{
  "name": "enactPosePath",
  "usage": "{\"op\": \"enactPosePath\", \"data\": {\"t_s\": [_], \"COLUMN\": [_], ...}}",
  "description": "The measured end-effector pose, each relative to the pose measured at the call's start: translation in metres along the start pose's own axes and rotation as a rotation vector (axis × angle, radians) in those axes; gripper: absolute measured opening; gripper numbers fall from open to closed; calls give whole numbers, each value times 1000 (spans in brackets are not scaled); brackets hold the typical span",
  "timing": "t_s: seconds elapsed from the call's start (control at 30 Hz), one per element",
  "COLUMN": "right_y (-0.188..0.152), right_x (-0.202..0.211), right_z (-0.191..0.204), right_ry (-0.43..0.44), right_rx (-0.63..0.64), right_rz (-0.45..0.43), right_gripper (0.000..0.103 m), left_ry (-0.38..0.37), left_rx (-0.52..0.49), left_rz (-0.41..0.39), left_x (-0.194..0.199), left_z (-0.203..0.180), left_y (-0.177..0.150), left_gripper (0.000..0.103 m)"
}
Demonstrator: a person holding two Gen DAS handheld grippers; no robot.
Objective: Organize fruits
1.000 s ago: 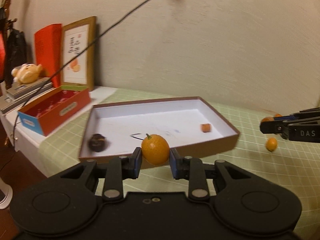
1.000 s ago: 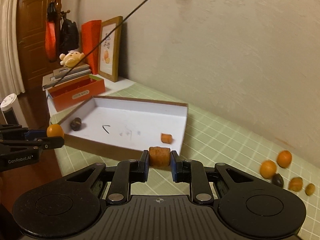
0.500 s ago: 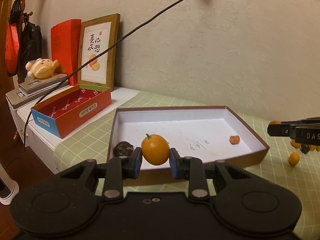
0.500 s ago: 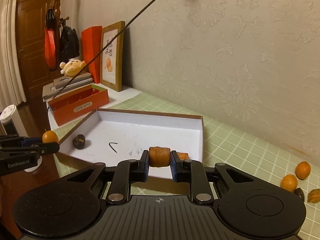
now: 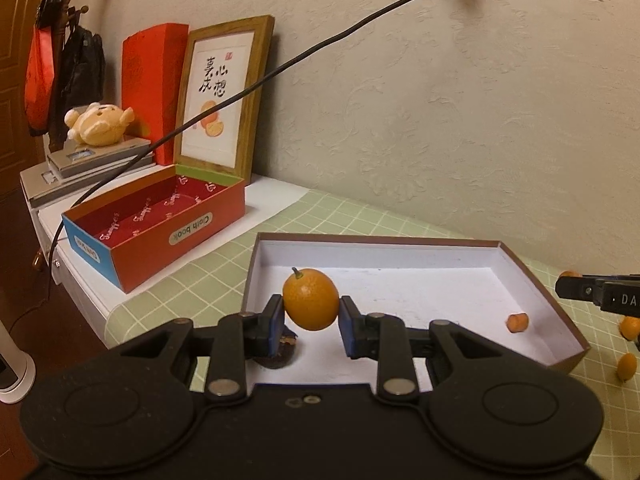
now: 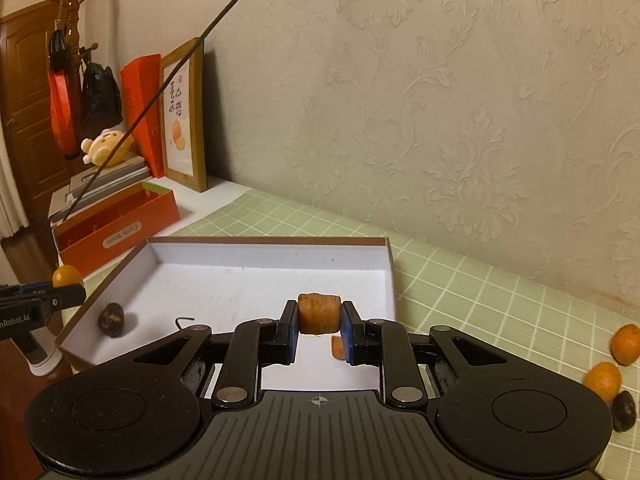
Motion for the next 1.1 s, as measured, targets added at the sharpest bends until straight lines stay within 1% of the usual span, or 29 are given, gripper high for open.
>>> {"op": "enactPosePath", "data": {"t_s": [0.27, 0.5, 0.53, 0.6, 0.63, 0.67, 0.7, 0.73, 0.77, 0.8, 0.87, 1.1], "right_y": [3, 2, 2, 1, -2, -3, -3, -2, -1, -2, -2, -6], "right_x": [-24, -34, -36, -39, -43, -45, -43, -37, -36, -36, -35, -37], "right_z": [-4, -5, -5, -5, -7, -11, -16, -18, -17, -17, -19, -10], "right_ry": [4, 5, 5, -3, -26, -63, -94, -99, -71, -64, -78, -47], "right_rx": [-13, -11, -11, -3, 8, 9, 2, -8, -12, -12, -9, 6], "right_rz": [9, 11, 13, 19, 38, 47, 32, -17, -30, -17, -23, -3], "right_gripper": [22, 22, 22, 22, 40, 63, 103, 103, 103, 103, 103, 103], "left_ry": [35, 33, 32, 36, 55, 77, 80, 75, 73, 72, 68, 59], "left_rx": [-7, 0, -1, 0, -3, -10, -17, -15, -7, -2, -1, -7], "left_rz": [-10, -13, -12, -8, -17, -45, -68, -70, -63, -53, -48, -41], "left_x": [-8, -11, -12, -14, -13, -11, -8, -7, -7, -8, -9, -9], "left_z": [10, 12, 12, 13, 14, 16, 17, 18, 19, 20, 20, 15], "left_y": [2, 3, 3, 1, 2, 4, 7, 9, 8, 8, 8, 5], "left_gripper": [21, 23, 25, 47, 80, 93, 92, 92, 92, 92, 92, 94]}}
Point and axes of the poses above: each gripper's, at about its wrist camera, not at the fingertips, and x roughly against the way its jaws point, z to its left, y to its top, the point moved 10 cm from there along -x, roughly the way its jaws point, and after that the axes turned 12 degrees about x, right-handed, at the moved point
